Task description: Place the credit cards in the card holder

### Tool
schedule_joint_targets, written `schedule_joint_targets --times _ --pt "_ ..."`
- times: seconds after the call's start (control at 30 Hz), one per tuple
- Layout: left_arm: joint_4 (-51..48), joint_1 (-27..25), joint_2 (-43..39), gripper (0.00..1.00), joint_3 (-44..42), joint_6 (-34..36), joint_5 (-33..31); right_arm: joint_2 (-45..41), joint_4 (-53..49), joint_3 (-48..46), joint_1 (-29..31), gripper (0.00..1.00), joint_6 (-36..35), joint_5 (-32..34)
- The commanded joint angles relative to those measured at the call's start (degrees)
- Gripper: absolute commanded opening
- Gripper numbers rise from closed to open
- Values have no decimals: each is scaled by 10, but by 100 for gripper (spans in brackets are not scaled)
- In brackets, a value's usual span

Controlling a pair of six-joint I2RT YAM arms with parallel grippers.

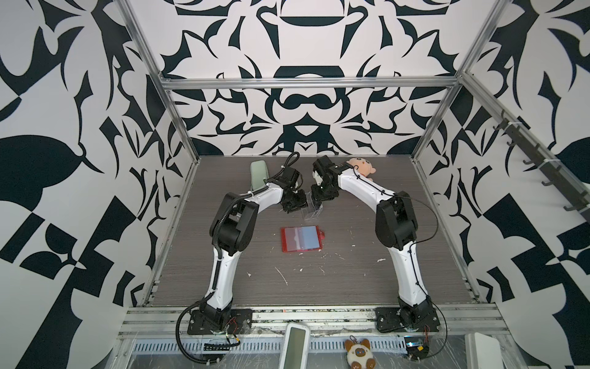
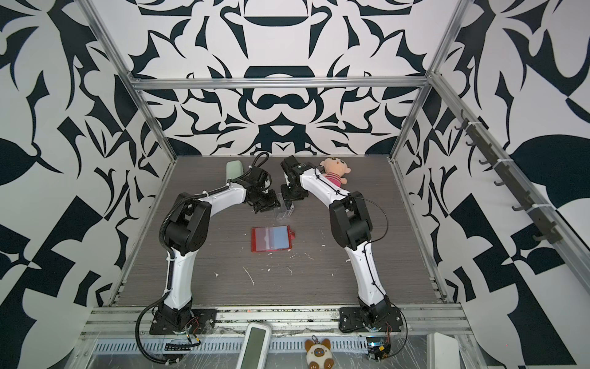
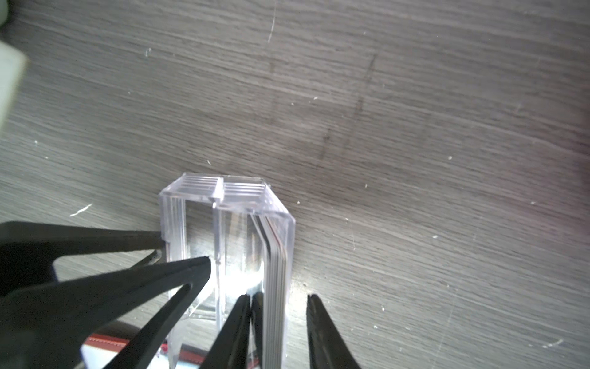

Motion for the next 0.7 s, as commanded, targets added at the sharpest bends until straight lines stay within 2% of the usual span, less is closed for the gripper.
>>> schedule_joint_targets --times 0.0,0.67 --pt "-40 4 23 39 8 9 -16 -11 -19 21 4 31 -9 22" --pt "-41 4 27 38 7 8 -17 -31 -24 19 10 31 -11 37"
